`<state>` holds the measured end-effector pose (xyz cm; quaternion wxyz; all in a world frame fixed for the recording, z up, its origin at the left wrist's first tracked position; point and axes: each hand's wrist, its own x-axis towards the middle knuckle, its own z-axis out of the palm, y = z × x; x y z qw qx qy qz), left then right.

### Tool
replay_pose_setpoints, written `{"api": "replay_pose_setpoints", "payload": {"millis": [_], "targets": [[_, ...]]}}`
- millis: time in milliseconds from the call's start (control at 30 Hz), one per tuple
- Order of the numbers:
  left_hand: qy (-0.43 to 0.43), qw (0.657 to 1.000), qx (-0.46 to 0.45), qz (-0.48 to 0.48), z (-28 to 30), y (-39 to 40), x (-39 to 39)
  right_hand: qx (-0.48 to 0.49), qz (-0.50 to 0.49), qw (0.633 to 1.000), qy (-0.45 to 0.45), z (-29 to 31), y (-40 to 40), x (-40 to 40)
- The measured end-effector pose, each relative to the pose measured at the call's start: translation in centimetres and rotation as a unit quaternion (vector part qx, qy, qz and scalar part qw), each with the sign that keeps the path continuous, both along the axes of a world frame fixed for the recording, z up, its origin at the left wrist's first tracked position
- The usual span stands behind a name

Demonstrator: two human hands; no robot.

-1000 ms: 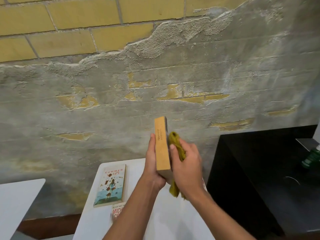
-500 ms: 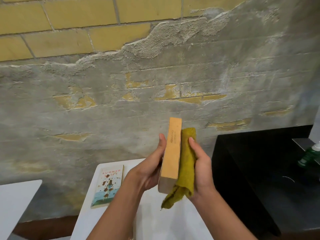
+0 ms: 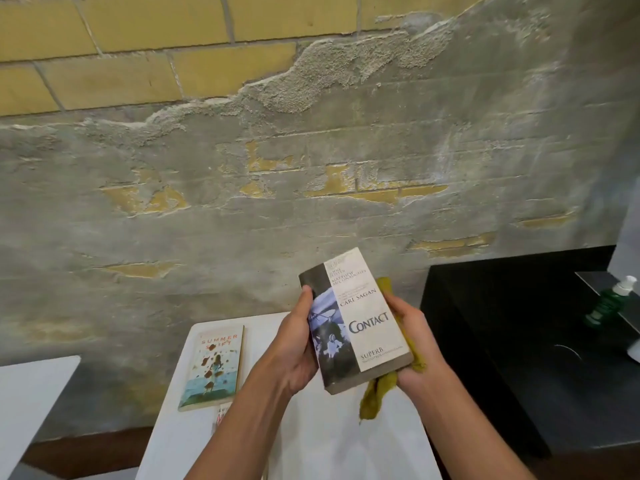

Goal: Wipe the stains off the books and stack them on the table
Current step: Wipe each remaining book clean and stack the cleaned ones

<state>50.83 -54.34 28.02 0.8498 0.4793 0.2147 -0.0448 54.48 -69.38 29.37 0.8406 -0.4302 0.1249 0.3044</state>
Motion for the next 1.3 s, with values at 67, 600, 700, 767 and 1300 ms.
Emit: {"api": "replay_pose_setpoints", "payload": {"millis": [67, 600, 700, 767, 1300], "targets": [[-0.005, 0.999, 0.029, 0.022, 0.0, 0.1, 0.1, -0.041, -0.019, 0.999, -0.028, 0.4, -0.7, 0.5], [-0.155, 0.926, 0.313, 0.14, 2.5, -1.6, 0.7, -0.474, -0.137, 0.648, -0.581, 1.1, 1.7, 1.3], [-0.163, 0.914, 0.339, 0.153, 2.8, -0.9, 0.6, -0.462, -0.094, 0.569, -0.673, 0.6, 1.7, 1.1], [-0.16, 0.907, 0.364, 0.137, 3.0, -0.9, 0.8, -0.476, -0.137, 0.629, -0.6, 1.2, 2.1, 2.6], [-0.159, 0.87, 0.448, 0.132, 4.0, -1.0, 0.7, -0.487, -0.121, 0.603, -0.62, 3.8, 3.6, 4.4]]}}
